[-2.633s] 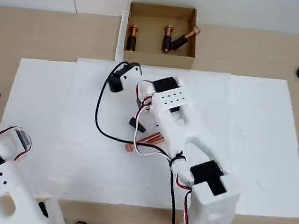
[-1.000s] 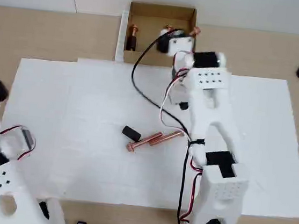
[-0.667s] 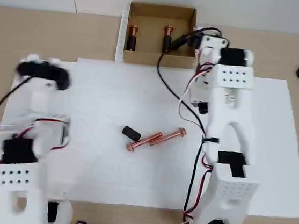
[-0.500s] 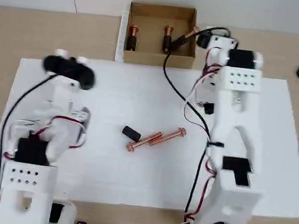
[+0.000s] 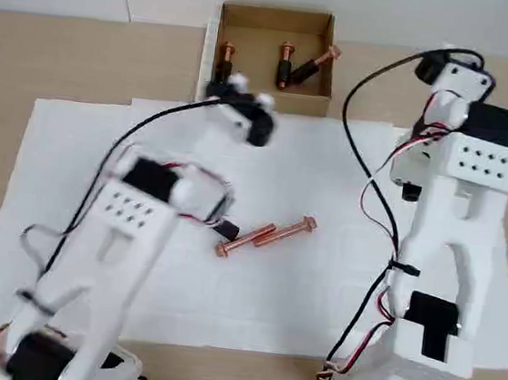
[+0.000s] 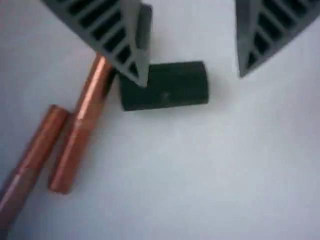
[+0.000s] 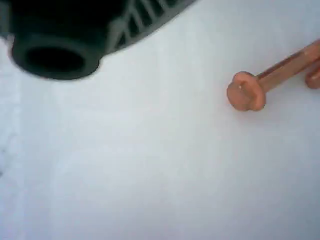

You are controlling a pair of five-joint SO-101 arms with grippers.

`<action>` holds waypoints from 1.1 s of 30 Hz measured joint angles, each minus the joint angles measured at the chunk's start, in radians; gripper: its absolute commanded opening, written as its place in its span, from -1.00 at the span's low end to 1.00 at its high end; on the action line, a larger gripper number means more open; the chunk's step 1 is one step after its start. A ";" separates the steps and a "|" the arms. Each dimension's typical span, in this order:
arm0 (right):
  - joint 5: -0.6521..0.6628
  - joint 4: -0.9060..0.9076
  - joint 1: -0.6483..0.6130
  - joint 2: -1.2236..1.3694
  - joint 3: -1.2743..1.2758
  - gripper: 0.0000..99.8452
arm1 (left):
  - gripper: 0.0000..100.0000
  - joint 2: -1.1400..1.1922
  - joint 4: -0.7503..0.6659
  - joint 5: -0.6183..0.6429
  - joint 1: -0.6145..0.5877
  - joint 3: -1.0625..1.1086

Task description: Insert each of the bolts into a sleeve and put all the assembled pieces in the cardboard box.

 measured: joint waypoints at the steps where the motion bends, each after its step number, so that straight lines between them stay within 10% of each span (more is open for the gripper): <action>1: 0.000 0.000 0.009 0.000 0.006 -0.99 | -0.77 0.041 0.009 0.000 0.021 -0.034; 33: 0.000 0.000 0.123 -0.003 0.015 -0.99 | -0.78 0.727 0.020 -0.081 0.259 -0.496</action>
